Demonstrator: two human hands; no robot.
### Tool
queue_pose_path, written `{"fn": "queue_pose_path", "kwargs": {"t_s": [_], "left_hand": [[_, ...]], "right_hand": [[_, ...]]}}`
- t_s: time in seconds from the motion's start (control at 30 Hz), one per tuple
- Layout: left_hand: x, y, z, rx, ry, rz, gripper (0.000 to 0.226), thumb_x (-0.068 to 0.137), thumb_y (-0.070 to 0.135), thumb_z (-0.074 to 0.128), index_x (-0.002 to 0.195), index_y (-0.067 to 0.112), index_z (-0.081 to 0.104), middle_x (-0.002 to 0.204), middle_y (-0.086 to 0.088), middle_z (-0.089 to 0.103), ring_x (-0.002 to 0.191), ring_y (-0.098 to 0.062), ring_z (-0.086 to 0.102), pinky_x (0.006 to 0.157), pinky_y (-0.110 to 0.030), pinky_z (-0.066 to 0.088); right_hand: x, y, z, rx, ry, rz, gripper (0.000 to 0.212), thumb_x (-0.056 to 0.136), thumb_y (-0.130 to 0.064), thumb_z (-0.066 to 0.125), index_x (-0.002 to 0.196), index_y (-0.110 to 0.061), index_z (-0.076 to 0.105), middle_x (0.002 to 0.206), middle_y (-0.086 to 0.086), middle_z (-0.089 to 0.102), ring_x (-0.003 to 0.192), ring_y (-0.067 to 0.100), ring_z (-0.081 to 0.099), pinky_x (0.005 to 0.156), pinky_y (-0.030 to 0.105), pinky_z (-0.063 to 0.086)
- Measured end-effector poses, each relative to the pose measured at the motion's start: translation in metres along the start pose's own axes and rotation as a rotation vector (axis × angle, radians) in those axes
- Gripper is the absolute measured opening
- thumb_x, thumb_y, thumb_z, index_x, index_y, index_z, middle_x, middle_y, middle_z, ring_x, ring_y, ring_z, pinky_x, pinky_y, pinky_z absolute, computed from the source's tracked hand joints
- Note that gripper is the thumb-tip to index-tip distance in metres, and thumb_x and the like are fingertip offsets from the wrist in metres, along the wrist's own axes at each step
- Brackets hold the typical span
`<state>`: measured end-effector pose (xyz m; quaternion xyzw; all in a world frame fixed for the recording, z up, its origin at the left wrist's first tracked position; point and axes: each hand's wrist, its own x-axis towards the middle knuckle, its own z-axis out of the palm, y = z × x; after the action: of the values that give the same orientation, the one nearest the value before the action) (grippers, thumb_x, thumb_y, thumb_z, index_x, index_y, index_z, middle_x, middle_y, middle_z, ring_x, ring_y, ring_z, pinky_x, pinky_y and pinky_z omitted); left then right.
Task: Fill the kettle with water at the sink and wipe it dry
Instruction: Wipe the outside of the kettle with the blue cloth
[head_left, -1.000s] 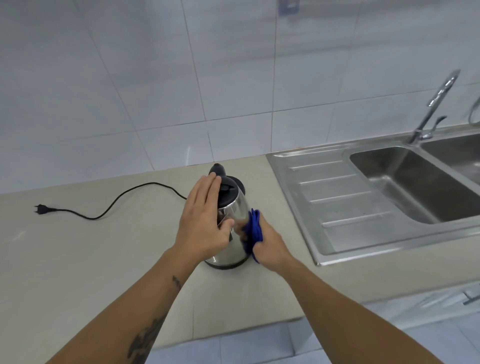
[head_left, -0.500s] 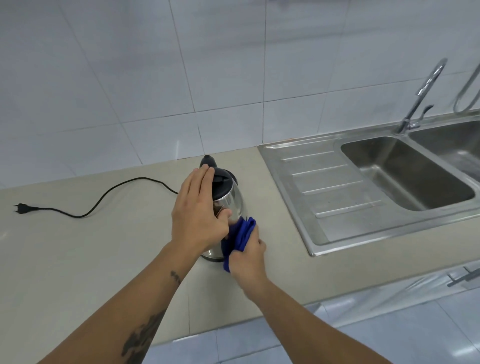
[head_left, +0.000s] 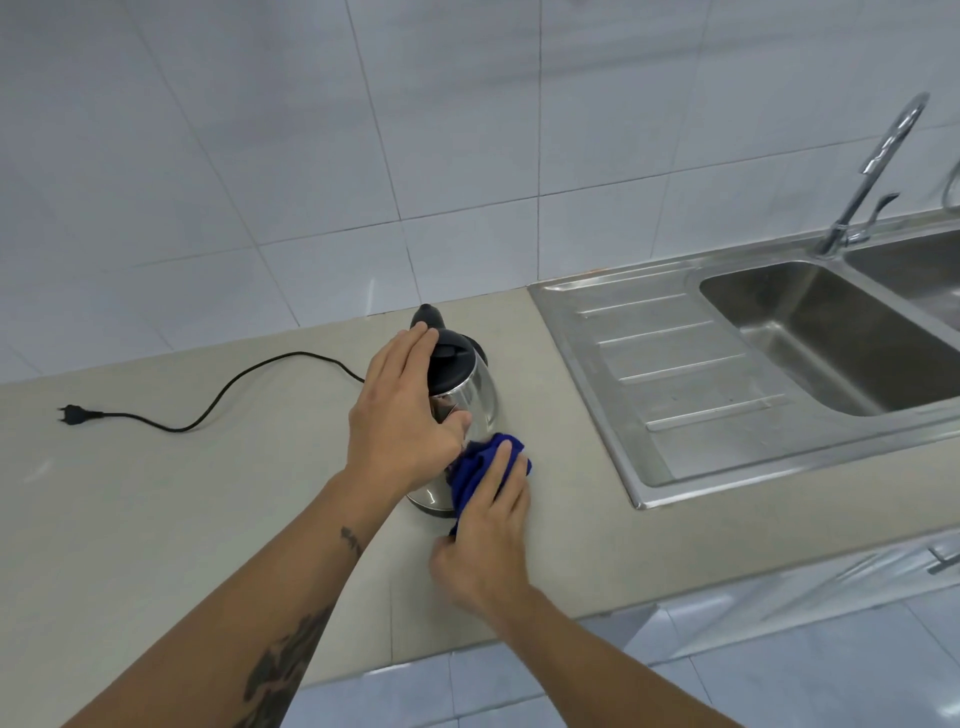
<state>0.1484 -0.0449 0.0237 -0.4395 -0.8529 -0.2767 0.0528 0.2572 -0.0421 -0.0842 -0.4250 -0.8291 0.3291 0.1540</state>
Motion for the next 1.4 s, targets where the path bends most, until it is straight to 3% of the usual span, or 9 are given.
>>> {"fn": "queue_pose_path", "kwargs": {"t_s": [0.13, 0.37, 0.5, 0.67, 0.87, 0.97, 1.07, 1.27, 1.4], "left_hand": [[0.0, 0.0, 0.0, -0.011, -0.007, -0.013, 0.09, 0.073, 0.034, 0.077, 0.151, 0.027, 0.032, 0.158, 0.016, 0.027, 0.145, -0.006, 0.02, 0.11, -0.031, 0.035], [0.007, -0.002, -0.003, -0.032, -0.047, 0.01, 0.089, 0.073, 0.026, 0.078, 0.151, 0.025, 0.033, 0.159, 0.015, 0.026, 0.145, -0.007, 0.021, 0.109, -0.02, 0.021], [0.008, -0.004, -0.007, -0.036, -0.094, 0.043, 0.09, 0.076, 0.026, 0.079, 0.152, 0.027, 0.031, 0.16, 0.016, 0.024, 0.146, -0.007, 0.019, 0.111, -0.018, 0.017], [0.008, -0.011, -0.017, -0.062, -0.162, 0.091, 0.089, 0.076, 0.02, 0.079, 0.152, 0.027, 0.033, 0.159, 0.016, 0.026, 0.145, -0.007, 0.022, 0.113, -0.02, 0.021], [0.013, -0.029, -0.037, -0.081, -0.329, 0.108, 0.092, 0.08, 0.006, 0.075, 0.154, 0.035, 0.027, 0.157, 0.029, 0.017, 0.149, -0.002, 0.014, 0.117, -0.029, 0.031], [0.012, -0.035, -0.044, -0.052, -0.378, 0.117, 0.092, 0.085, -0.002, 0.065, 0.155, 0.036, 0.021, 0.152, 0.036, 0.009, 0.149, 0.004, 0.005, 0.114, -0.03, 0.035], [0.01, -0.029, -0.043, -0.071, -0.338, 0.095, 0.079, 0.09, 0.003, 0.058, 0.155, 0.033, 0.024, 0.157, 0.03, 0.015, 0.151, -0.003, 0.003, 0.118, -0.034, 0.028], [0.009, 0.009, -0.02, -0.104, -0.132, -0.156, 0.069, 0.089, 0.038, 0.06, 0.152, 0.031, 0.032, 0.163, 0.01, 0.016, 0.15, -0.015, 0.013, 0.122, -0.036, 0.019], [0.011, 0.011, -0.017, -0.087, -0.137, -0.226, 0.07, 0.09, 0.032, 0.059, 0.153, 0.032, 0.03, 0.163, 0.008, 0.016, 0.15, -0.015, 0.013, 0.12, -0.032, 0.019]], "right_hand": [[0.027, 0.012, -0.011, 0.15, -0.096, 0.126, 0.118, 0.068, -0.016, 0.062, 0.157, -0.001, -0.014, 0.164, 0.019, 0.004, 0.153, 0.039, 0.005, 0.128, 0.044, 0.009], [0.015, -0.021, -0.001, 0.515, -0.073, 0.302, 0.111, 0.08, 0.004, 0.059, 0.16, -0.009, -0.017, 0.167, 0.015, -0.01, 0.154, 0.037, -0.003, 0.126, 0.039, 0.009], [0.039, 0.0, -0.015, 0.463, -0.018, 0.238, 0.103, 0.078, 0.005, 0.058, 0.161, -0.009, 0.0, 0.158, 0.013, 0.021, 0.145, 0.034, 0.028, 0.12, 0.046, 0.031], [0.08, 0.011, -0.064, 0.381, -0.105, 0.095, 0.081, 0.066, 0.001, 0.054, 0.144, -0.014, 0.035, 0.133, 0.006, 0.051, 0.118, 0.031, 0.057, 0.095, 0.044, 0.054], [0.057, -0.011, -0.081, 0.274, -0.083, -0.217, 0.092, 0.082, -0.008, 0.055, 0.163, -0.017, 0.014, 0.161, 0.001, 0.028, 0.144, 0.02, 0.03, 0.119, 0.037, 0.035], [0.054, 0.007, -0.064, 0.313, -0.124, -0.176, 0.097, 0.081, -0.001, 0.059, 0.163, -0.027, 0.013, 0.153, -0.002, 0.033, 0.138, 0.021, 0.04, 0.113, 0.039, 0.044], [0.063, 0.009, -0.07, 0.44, -0.187, -0.068, 0.092, 0.079, 0.008, 0.056, 0.158, -0.031, 0.03, 0.135, -0.004, 0.051, 0.124, 0.022, 0.057, 0.101, 0.041, 0.056], [0.079, -0.015, -0.09, 0.306, -0.096, -0.292, 0.085, 0.084, 0.008, 0.05, 0.161, -0.02, 0.027, 0.161, -0.002, 0.035, 0.146, 0.015, 0.032, 0.121, 0.024, 0.027], [0.086, 0.011, -0.079, 0.315, -0.152, -0.25, 0.089, 0.08, 0.011, 0.049, 0.161, -0.02, 0.026, 0.157, 0.0, 0.041, 0.141, 0.02, 0.041, 0.118, 0.03, 0.036]]}}
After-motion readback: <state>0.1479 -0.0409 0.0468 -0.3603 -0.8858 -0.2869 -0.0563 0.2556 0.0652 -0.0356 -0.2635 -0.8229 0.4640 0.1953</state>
